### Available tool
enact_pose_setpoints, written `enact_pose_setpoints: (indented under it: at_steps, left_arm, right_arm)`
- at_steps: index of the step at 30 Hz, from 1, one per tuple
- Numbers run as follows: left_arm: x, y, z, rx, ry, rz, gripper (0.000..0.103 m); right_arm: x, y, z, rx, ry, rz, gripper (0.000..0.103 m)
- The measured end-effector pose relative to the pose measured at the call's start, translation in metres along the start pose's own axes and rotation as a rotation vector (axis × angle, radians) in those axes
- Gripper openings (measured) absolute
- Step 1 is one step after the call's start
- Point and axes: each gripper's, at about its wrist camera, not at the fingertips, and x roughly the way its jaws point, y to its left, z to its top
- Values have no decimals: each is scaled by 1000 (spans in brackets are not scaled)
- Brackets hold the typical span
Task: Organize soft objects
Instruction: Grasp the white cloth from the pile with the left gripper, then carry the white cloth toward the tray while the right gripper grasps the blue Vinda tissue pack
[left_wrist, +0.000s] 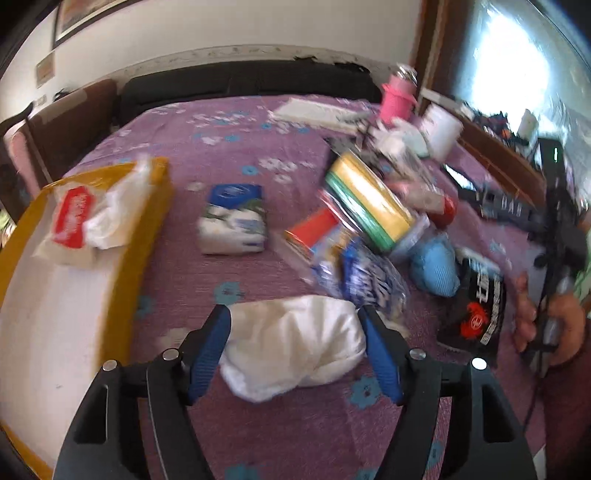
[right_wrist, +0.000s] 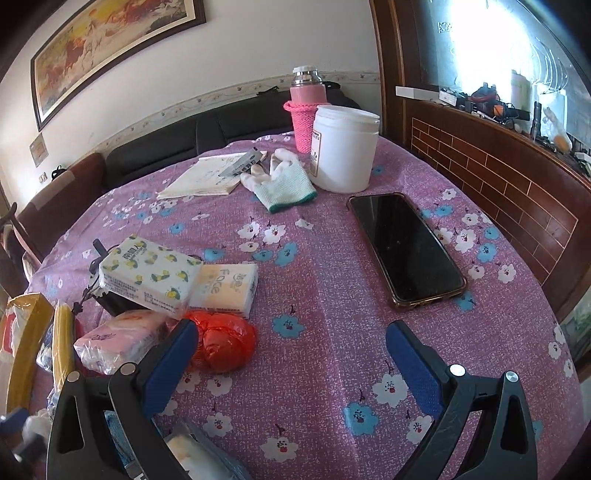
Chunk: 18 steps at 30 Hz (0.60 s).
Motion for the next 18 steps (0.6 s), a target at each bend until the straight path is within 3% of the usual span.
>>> enact_pose_setpoints:
  at_steps: [1,3,4,10,11,12,14,15,18]
  left_arm:
    - [7,-6,0,23,28,11,67]
    - [5,-5,0,15,14,-2,22]
    - [6,-4,0,14,23,-7,18]
    - [4,18,-6,-101,13,-99,16]
    - [4,21,-6,-121,13,-115,16]
    - [5,25,-7,-147,15,-134,16]
    - [7,31,-8,-179,18,-155,16]
    - [7,30,-8,-181,18,-154,16]
    - [3,27,-9,-169,5,-136,16]
  right_arm:
    - [0,0,0,2,1,4,102]
    - [0,1,1,-2,3,5,102]
    - [1,2,1,-6,4,4,102]
    - [2,4,1,-15,5,14,102]
    - [3,1,4,12,18,99,102]
    - [4,-7,7,82,50,268,102]
    - [11,-23,7,231,118,498,103]
    - [13,-29,5,271,130,541,103]
    - [5,-29,6,208,96,451,103]
